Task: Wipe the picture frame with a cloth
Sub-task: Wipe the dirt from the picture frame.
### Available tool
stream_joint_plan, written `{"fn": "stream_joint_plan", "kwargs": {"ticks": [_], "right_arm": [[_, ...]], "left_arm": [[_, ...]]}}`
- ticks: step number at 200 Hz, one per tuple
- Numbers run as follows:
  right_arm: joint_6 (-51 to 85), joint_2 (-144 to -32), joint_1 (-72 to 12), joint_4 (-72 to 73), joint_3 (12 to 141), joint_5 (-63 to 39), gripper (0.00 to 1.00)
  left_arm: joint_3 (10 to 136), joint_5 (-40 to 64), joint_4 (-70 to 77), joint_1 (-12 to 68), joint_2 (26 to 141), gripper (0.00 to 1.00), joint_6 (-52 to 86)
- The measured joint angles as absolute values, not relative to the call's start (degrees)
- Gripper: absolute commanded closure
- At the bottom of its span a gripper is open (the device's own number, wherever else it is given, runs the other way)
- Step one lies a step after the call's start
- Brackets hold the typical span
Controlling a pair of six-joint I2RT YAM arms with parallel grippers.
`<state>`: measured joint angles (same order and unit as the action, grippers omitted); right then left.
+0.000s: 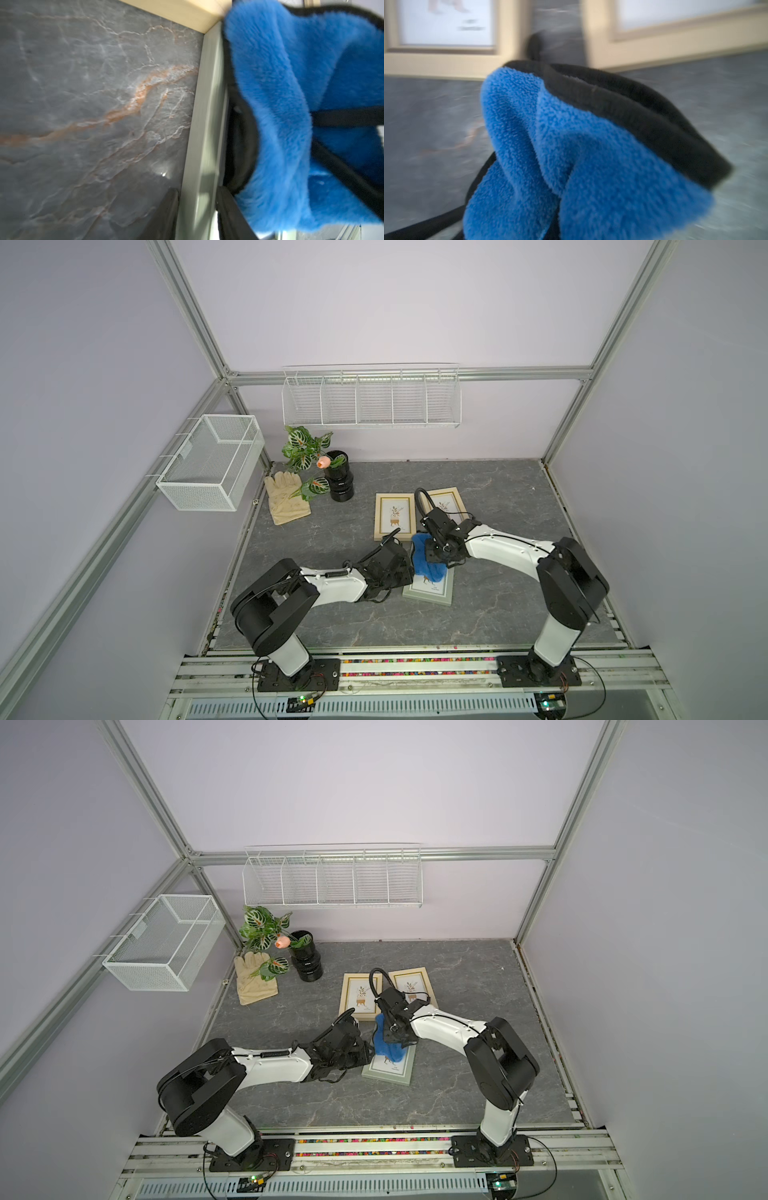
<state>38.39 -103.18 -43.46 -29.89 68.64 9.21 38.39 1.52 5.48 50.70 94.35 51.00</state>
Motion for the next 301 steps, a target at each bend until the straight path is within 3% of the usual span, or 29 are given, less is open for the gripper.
{"fn": "stream_joint_plan", "kwargs": {"ticks": [36,82,109,170,195,248,301], "right_arm": [[38.4,-103.4,-41.9,-29.3,67.0,8.9,0.93],[37.6,-93.4,-37.7,-33.6,59.5,12.3,0.93],[38.0,-89.4,-41.5,-35.2,58.0,12.3,0.92],[40.9,-92.2,-48.5,-33.2,57.3,7.3,0.93],[41.3,-91.0,-46.5,-34.2,55.1,8.5,0.93],[41.3,-76.7,-40.6,-39.1,46.7,12.6,0.89],[40.5,-85.8,-38.7,-31.4,45.8,6.7,0.92]], "left_arm": [[38.4,1.5,5.5,50.7,94.4,0.63,51.0],[38.8,1.6,5.5,50.8,94.8,0.62,51.0],[38.8,1.6,5.5,50.8,94.8,0.62,51.0],[38.8,1.6,5.5,50.8,94.8,0.61,51.0],[38.8,1.6,5.5,50.9,94.8,0.61,51.0],[38.6,1.9,5.7,51.2,94.3,0.6,50.3],[37.9,1.8,0.9,54.2,90.4,0.47,48.1]]}}
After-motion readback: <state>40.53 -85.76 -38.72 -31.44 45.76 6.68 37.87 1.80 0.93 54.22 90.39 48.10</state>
